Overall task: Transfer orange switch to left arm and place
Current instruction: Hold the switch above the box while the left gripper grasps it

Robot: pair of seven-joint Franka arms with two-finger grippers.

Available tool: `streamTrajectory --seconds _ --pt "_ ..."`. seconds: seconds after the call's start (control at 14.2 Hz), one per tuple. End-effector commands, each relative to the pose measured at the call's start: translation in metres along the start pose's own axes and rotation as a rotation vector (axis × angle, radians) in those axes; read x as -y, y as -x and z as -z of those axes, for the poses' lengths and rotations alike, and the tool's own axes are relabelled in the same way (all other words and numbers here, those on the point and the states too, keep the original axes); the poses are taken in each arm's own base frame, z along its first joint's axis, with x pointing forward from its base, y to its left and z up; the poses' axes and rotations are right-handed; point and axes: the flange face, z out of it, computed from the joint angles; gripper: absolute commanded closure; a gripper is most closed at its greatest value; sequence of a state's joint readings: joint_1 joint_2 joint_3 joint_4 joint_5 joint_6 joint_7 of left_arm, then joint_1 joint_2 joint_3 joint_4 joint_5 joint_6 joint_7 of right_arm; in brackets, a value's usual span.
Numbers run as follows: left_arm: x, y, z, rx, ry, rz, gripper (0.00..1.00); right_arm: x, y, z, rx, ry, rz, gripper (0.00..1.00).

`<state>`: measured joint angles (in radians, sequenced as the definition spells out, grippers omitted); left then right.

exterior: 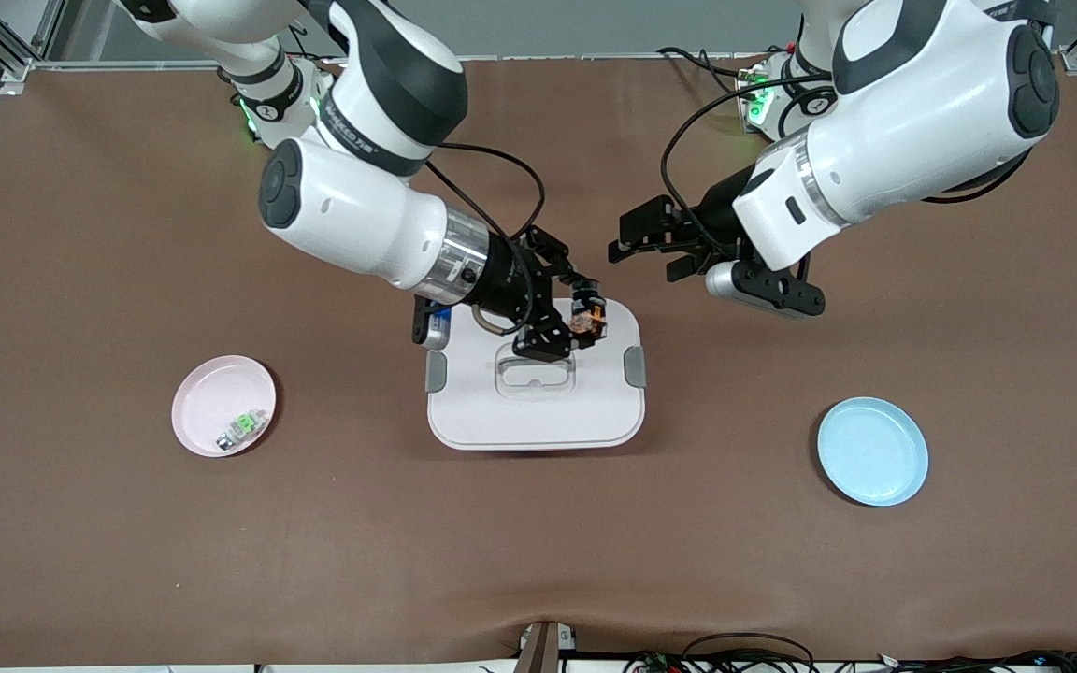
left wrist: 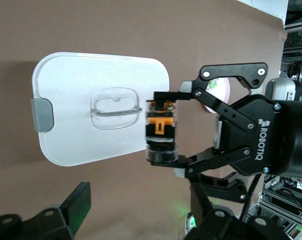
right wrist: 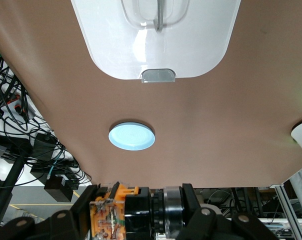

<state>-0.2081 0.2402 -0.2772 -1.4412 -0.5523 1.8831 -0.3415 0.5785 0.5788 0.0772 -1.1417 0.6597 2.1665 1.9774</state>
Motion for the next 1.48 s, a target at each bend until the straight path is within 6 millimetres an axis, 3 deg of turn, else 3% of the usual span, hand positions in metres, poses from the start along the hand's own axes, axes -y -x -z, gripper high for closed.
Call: streamTrajectory --seconds 0.0,0.28,0.56,0.78,0.85,0.99,1.06,1.34,1.41 --pt "-0.001 -0.004 -0.002 0.015 0.059 0.004 0.18 -0.004 0.014 -0.003 0.027 -0.006 -0.026 1.00" --pt "0.016 -0.020 -0.009 0.014 0.101 -0.058 0.20 -0.015 0.031 -0.004 0.042 0.001 -0.051 1.00" --pt "0.020 -0.028 -0.013 -0.008 0.107 -0.049 0.25 -0.023 0.048 0.002 0.064 -0.003 -0.095 1.00" --pt "0.019 -0.027 -0.014 -0.005 0.106 -0.050 0.45 -0.027 0.055 0.001 0.075 -0.012 -0.108 1.00" --pt "0.018 -0.026 -0.013 -0.004 0.106 -0.052 0.56 -0.027 0.056 0.001 0.076 -0.014 -0.106 1.00" --pt "0.017 -0.024 -0.009 -0.005 0.104 -0.048 0.91 -0.028 0.058 0.000 0.087 -0.033 -0.103 1.00" --pt "0.016 -0.023 -0.008 -0.002 0.105 -0.048 1.00 -0.028 0.058 0.000 0.087 -0.033 -0.103 1.00" --pt "0.018 -0.023 -0.008 -0.004 0.095 -0.049 1.00 -0.027 0.058 -0.001 0.087 -0.033 -0.104 1.00" --pt "0.022 -0.026 -0.005 -0.008 0.091 -0.046 1.00 -0.027 0.057 -0.001 0.086 -0.033 -0.104 0.57"
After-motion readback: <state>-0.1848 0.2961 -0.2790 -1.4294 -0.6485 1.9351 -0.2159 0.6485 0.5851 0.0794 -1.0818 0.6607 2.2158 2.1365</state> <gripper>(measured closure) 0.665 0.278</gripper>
